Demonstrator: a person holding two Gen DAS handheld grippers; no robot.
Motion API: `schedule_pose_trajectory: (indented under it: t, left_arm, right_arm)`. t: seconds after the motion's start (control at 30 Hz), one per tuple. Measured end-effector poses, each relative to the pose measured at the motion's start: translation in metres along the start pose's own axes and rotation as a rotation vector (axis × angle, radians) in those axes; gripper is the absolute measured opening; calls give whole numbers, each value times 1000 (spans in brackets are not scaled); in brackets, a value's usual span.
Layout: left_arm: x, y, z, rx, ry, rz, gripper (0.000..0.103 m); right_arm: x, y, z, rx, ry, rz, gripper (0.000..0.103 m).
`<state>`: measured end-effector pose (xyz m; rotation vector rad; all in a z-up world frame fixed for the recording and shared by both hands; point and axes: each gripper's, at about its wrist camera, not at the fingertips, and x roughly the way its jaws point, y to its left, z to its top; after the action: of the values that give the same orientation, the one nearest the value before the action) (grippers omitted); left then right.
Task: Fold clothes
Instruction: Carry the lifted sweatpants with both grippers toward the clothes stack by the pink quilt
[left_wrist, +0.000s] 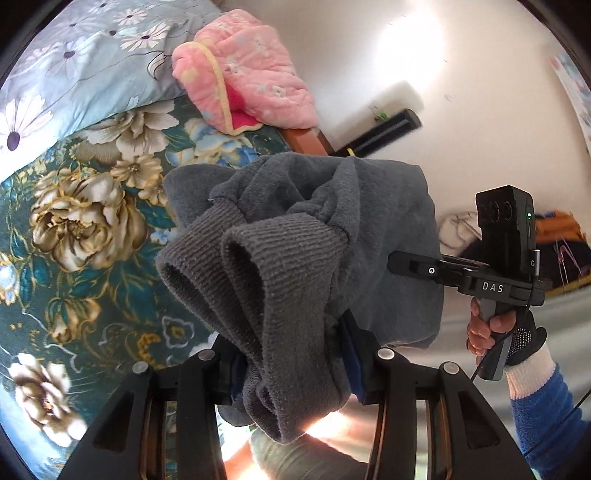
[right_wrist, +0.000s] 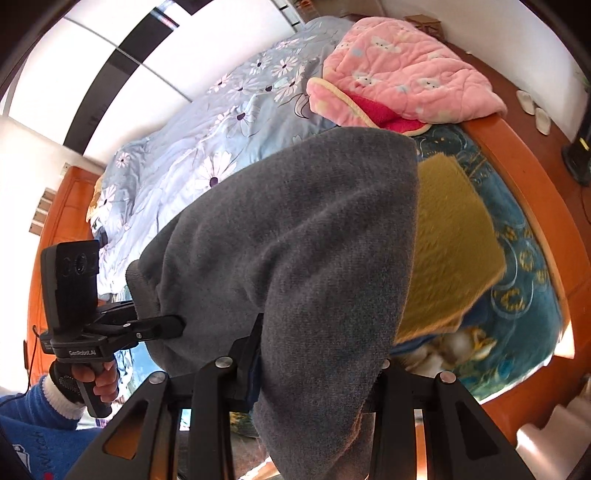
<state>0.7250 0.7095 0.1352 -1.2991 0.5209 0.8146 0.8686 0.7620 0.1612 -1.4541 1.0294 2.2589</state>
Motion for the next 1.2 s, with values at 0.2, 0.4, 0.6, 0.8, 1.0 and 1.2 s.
schedule_pose_trajectory:
  t: [0.2, 0.4, 0.6, 0.8, 1.0, 1.2]
  left_arm:
    - [43, -17, 11, -155, -15, 52, 45]
    - [75, -31, 20, -244, -30, 114, 45]
    - [91, -16, 21, -324, -39, 189, 47]
    - [101, 0, 16, -387, -42, 220, 48]
    - [103, -3, 20, -352, -29, 253, 52]
    - [95, -14, 24, -288, -5, 270, 54]
  right_arm:
    - [13, -52, 48, -90, 119, 46, 37]
    - [35, -99, 88, -160, 231, 91, 37]
    - [67, -120, 109, -193, 319, 137, 37]
    - [91, -128, 116, -188, 351, 159, 40]
    - [102, -141, 118, -166, 358, 163, 46]
    - [85, -130, 113, -205, 290, 134, 49]
